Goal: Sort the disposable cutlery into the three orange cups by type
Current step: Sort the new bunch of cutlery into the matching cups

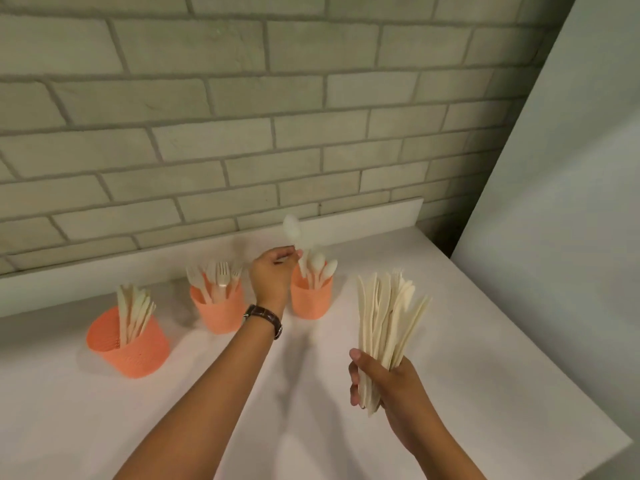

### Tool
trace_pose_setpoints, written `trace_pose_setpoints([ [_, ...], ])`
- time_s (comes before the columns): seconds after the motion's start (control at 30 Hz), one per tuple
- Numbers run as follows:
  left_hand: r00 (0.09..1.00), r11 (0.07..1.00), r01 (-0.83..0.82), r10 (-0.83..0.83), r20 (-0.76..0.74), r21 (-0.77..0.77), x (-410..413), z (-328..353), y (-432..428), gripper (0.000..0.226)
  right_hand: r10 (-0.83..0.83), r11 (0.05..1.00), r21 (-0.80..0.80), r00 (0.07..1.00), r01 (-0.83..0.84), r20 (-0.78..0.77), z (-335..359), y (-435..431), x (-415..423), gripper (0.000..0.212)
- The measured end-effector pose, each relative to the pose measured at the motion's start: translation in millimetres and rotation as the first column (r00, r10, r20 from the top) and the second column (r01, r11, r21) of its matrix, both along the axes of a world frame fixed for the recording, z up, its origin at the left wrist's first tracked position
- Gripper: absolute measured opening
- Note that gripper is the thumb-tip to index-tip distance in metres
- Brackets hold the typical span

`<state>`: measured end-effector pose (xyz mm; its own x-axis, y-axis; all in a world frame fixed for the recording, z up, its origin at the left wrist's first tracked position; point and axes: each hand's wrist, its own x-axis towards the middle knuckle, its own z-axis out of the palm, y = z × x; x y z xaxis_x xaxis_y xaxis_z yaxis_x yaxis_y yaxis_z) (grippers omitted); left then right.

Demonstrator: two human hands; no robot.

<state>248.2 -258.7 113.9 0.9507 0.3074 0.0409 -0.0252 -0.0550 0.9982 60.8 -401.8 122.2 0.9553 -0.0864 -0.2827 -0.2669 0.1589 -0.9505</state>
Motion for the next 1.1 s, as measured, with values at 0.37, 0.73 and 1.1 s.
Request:
trace_pose_setpoints([
  [0.37, 0.977, 0.986, 0.098, -0.069, -0.203, 0.136, -74, -4, -2, 0.028, 0.113, 0.993, -0.029, 0.994, -0.112, 0.012, -5, -12, 23, 0.022],
  [0.73, 0.984, 0.987, 0.057, -0.030, -0.173, 0.151, -190, 17, 5, 0.019, 0.376, 0.923, -0.111, 0.925, -0.369, 0.054, -12, 39, 12, 0.037],
  [1.1, 0.968, 0.999, 0.007, -0.016, -0.250, -0.035, -222, 27, 50, 0.014, 0.555, 0.832, -0.055, 0.830, -0.552, 0.053, -5, 76, -1, 0.039],
])
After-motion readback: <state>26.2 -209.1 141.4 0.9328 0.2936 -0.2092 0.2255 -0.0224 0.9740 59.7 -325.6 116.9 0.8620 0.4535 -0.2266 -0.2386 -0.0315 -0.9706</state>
